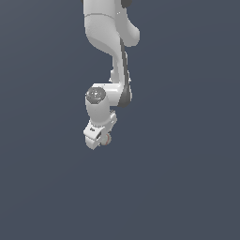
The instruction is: Pick up the object and move it to a goal position.
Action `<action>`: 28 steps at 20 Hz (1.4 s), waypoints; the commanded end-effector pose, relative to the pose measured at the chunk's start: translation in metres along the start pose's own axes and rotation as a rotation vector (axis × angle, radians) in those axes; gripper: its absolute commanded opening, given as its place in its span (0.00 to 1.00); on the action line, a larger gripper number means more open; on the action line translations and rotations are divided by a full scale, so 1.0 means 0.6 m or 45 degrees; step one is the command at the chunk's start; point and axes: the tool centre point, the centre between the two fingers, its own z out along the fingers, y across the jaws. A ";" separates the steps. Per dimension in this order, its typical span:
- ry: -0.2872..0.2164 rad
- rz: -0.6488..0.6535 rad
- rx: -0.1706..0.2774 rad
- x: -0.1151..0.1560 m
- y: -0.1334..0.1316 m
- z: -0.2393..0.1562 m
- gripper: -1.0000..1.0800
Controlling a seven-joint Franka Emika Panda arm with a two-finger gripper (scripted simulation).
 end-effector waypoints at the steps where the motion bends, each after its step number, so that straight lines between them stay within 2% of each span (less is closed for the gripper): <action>1: 0.001 0.000 -0.002 0.000 0.002 0.004 0.96; 2: 0.001 0.000 -0.002 0.000 0.002 0.004 0.00; 17: 0.001 0.001 -0.004 -0.003 0.010 -0.008 0.00; 28: 0.002 0.000 -0.003 -0.033 0.079 -0.095 0.00</action>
